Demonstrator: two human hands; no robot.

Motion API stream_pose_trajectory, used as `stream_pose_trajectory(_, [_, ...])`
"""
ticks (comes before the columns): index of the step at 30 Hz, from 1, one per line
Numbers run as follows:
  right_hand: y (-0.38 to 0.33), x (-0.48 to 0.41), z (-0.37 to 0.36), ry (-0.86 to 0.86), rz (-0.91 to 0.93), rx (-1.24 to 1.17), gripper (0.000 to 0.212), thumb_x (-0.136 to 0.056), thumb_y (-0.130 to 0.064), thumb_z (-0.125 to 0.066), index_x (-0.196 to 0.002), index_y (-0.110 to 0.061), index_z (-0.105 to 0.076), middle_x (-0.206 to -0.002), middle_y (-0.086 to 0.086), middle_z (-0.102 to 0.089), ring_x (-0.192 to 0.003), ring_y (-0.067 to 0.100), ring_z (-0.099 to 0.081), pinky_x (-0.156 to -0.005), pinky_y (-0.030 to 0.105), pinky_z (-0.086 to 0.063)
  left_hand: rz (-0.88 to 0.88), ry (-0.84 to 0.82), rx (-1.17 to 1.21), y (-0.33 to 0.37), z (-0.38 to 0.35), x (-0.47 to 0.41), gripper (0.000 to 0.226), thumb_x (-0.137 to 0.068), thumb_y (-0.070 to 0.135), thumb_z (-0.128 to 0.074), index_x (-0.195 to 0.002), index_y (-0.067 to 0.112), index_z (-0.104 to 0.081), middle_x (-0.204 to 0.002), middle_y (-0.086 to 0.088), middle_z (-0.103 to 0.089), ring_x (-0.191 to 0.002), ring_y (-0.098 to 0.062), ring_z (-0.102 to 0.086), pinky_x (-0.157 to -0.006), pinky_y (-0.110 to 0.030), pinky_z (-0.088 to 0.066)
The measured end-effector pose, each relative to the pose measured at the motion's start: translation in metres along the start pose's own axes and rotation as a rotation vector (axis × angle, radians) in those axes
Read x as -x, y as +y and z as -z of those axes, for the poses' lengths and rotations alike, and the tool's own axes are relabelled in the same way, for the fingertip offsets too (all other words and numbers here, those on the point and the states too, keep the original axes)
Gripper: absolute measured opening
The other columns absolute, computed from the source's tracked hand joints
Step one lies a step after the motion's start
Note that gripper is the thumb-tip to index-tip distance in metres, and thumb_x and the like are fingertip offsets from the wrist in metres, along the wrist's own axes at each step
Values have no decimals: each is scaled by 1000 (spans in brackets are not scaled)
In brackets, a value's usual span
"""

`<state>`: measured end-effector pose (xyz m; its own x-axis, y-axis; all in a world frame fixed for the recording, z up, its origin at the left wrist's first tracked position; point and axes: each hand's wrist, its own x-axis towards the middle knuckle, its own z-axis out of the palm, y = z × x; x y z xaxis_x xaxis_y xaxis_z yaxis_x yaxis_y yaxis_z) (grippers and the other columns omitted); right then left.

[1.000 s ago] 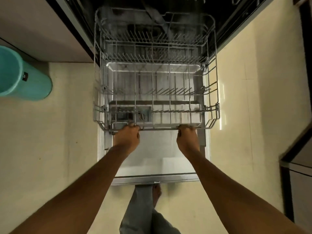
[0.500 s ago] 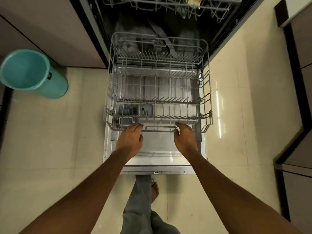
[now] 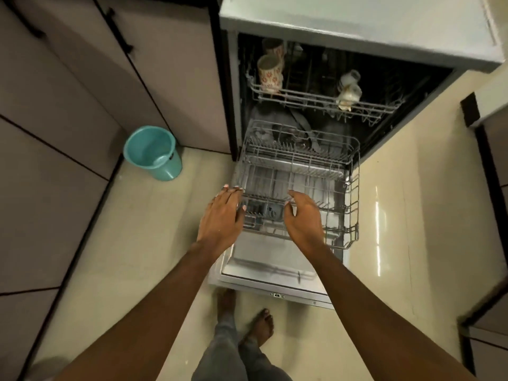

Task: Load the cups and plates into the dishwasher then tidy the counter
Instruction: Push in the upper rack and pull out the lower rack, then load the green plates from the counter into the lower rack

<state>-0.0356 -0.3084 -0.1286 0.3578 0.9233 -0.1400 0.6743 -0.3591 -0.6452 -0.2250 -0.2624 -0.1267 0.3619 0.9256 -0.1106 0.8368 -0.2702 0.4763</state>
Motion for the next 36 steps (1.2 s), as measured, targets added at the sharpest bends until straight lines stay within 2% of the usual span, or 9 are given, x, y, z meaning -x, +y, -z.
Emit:
stream_pose_trajectory(4, [-55, 6, 13, 33, 59, -19, 39, -96, -16, -54, -134, -9, -54, -131, 8, -58, -125, 23, -49, -104, 27, -34, 38, 93, -6, -5, 62, 6, 49, -99, 29, -43, -145, 13, -36, -152, -4, -36, -145, -20, -21, -118, -40, -21])
stream_pose_trajectory(9, [-128, 9, 16, 71, 142, -48, 41, -94, -15, -55, -134, -4, -54, -133, 14, -57, -127, 28, -49, -109, 35, -36, 49, 234, 5, -18, 137, 8, 48, -98, 29, -47, -142, 12, -41, -149, -6, -41, -144, -21, -26, -116, -36, -21])
stream_pose_trajectory(15, [-235, -3, 5, 158, 240, -98, 37, -93, -14, -58, -129, -5, -57, -128, 11, -61, -122, 24, -52, -101, 19, -29, 17, 347, 19, -61, 230, -6, 49, -96, 31, -51, -142, 14, -42, -149, -3, -42, -144, -19, -26, -114, -37, -24])
stream_pose_trajectory(16, [-245, -5, 3, 154, 247, -110, 37, -93, -14, -58, -129, -5, -57, -129, 11, -60, -123, 25, -51, -103, 19, -28, 6, 354, 13, -67, 238, -9, 49, -96, 31, -52, -141, 14, -43, -148, -3, -43, -144, -19, -27, -114, -37, -24])
stream_pose_trajectory(20, [-316, -28, -14, 168, 270, -149, 40, -95, -18, -56, -133, -6, -55, -134, 9, -57, -130, 25, -47, -110, 36, -36, -51, 375, -43, -114, 295, -34, 48, -96, 32, -50, -141, 15, -44, -148, -1, -43, -144, -17, -26, -115, -34, -23])
stream_pose_trajectory(22, [-351, -41, -23, 184, 291, -179, 41, -96, -20, -55, -135, -7, -53, -136, 7, -55, -131, 22, -45, -111, 37, -35, -70, 391, -65, -138, 323, -50, 48, -96, 32, -50, -140, 14, -45, -147, -1, -44, -144, -17, -27, -115, -33, -24])
stream_pose_trajectory(30, [-454, -101, -46, 274, 351, -193, 40, -94, -16, -58, -132, -4, -55, -133, 11, -58, -127, 24, -50, -108, 28, -32, -148, 455, -79, -191, 413, -117, 49, -96, 30, -50, -140, 12, -45, -147, -4, -44, -144, -19, -27, -115, -34, -24])
stream_pose_trajectory(33, [-474, -125, -49, 280, 357, -201, 41, -94, -16, -57, -133, -3, -54, -134, 11, -57, -127, 22, -50, -104, 17, -27, -163, 468, -62, -198, 432, -144, 49, -96, 30, -50, -140, 11, -45, -147, -5, -44, -144, -19, -26, -115, -32, -21])
stream_pose_trajectory(36, [-486, -154, -51, 285, 344, -203, 42, -95, -20, -56, -135, -7, -53, -136, 8, -55, -128, 19, -48, -104, 17, -28, -171, 469, -41, -203, 447, -174, 49, -96, 31, -48, -142, 12, -43, -148, -4, -43, -145, -17, -24, -115, -31, -20])
